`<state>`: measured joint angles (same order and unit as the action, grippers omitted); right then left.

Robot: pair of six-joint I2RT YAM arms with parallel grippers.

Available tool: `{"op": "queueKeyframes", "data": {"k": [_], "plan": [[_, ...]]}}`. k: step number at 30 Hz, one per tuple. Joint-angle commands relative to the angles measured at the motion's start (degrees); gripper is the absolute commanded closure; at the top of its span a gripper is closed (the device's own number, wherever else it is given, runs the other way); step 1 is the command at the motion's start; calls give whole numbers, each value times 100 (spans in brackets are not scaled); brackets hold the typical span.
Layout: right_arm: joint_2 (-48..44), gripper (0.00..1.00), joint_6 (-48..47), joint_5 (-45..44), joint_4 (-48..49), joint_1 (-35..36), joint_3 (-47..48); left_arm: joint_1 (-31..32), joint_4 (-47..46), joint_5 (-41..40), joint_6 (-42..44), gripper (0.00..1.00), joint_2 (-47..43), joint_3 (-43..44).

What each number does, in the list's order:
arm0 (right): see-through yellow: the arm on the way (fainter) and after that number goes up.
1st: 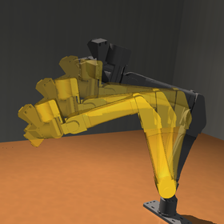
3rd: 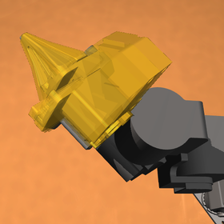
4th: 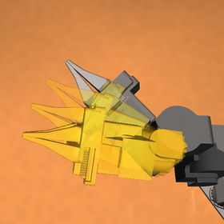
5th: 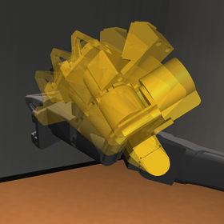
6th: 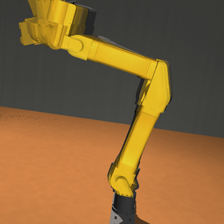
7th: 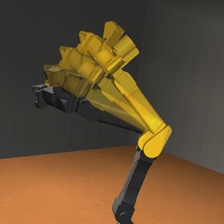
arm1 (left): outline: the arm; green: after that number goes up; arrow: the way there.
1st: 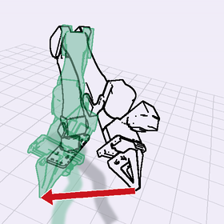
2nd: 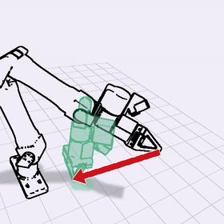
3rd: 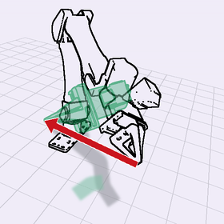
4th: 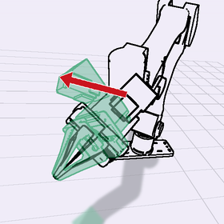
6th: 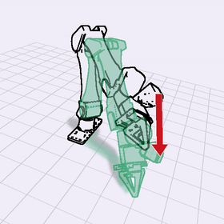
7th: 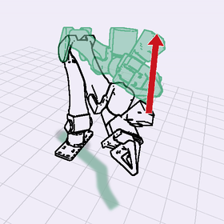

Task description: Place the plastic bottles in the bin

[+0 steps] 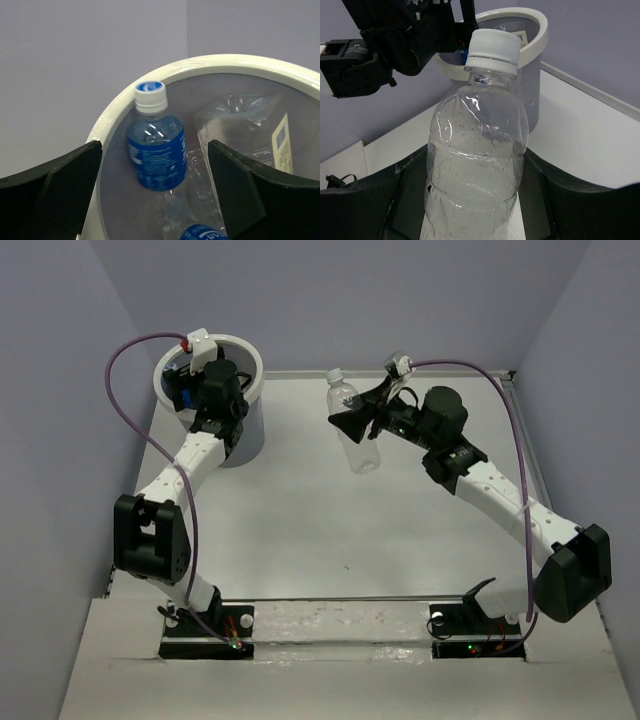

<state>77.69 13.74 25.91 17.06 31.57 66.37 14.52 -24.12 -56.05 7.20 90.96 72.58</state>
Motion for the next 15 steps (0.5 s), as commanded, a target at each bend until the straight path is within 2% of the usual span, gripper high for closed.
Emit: {"op": "queueKeyframes", "data": {"k": [1,5,9,12,13,15], "plan": [[149,56,287,19,666,51,429,-11,167,330,-971,1,-824,510],[466,56,603,28,921,112,763,-11,1075,1049,-1745,1,-1272,968],[756,56,823,-7,1308,226,1026,-11,1785,1886,-2406,1,-2167,908],[1160,56,806,-94,1370,428,1483,-11,2095,2685,-2941,1,-2957,399],[1378,56,780,-130,1431,498,1606,-11,2209,3140,-3048,1,-3196,-37],[1617,56,675,-270,1458,700,2036,-20,2253,3555,-3207,1,-3897,-523]]}}
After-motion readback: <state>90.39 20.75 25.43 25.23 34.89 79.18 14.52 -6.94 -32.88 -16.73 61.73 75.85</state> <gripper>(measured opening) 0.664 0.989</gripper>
